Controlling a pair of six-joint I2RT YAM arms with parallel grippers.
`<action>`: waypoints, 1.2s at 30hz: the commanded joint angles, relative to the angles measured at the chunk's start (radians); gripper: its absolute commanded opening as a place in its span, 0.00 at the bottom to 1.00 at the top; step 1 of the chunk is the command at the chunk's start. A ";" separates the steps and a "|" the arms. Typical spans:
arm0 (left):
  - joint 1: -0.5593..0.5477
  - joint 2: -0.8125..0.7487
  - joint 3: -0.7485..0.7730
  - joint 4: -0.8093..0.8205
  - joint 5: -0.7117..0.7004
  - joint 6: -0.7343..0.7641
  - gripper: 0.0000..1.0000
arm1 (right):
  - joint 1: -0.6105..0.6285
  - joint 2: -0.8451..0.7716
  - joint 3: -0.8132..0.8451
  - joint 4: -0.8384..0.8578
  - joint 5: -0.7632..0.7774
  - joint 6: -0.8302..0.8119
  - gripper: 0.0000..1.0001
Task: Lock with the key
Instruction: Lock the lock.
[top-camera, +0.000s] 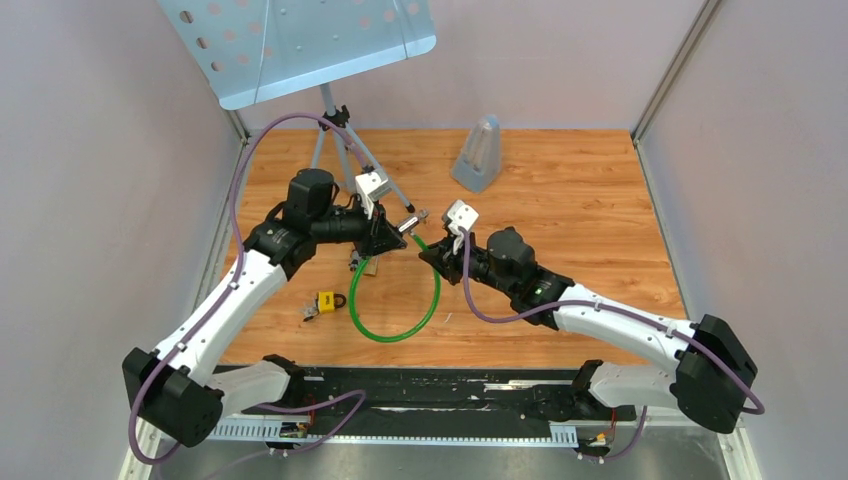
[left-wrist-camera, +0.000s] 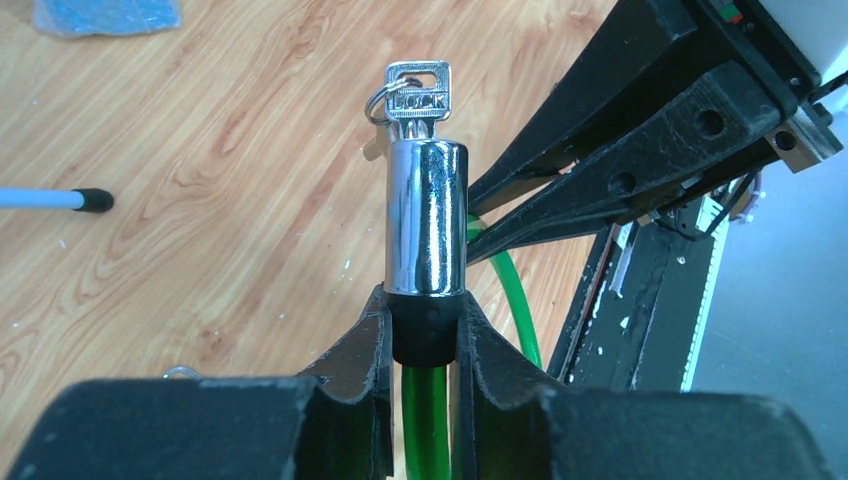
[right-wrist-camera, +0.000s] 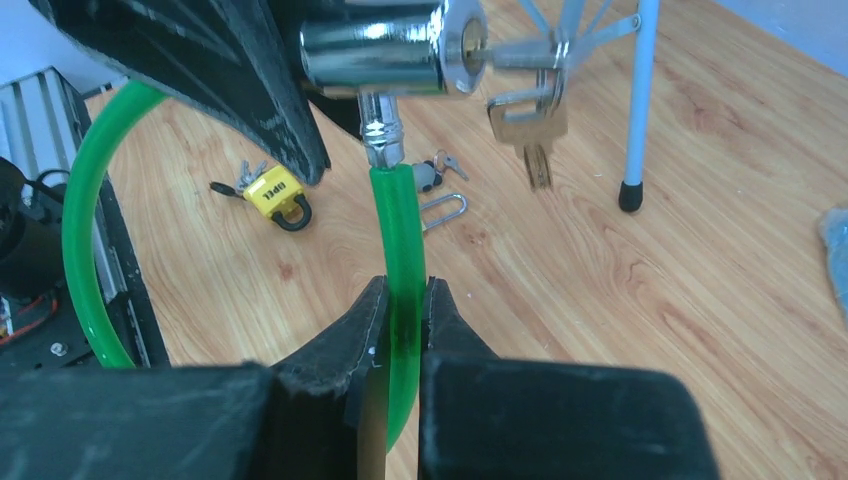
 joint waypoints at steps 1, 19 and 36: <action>-0.010 0.028 -0.038 0.098 0.058 -0.058 0.00 | 0.012 -0.007 0.068 0.218 -0.085 0.089 0.00; -0.070 0.006 -0.139 0.202 -0.029 0.048 0.00 | 0.010 0.074 -0.071 0.632 0.064 -0.119 0.00; -0.267 -0.031 -0.301 0.388 -0.417 0.316 0.00 | 0.011 0.391 -0.191 1.240 0.213 -0.308 0.06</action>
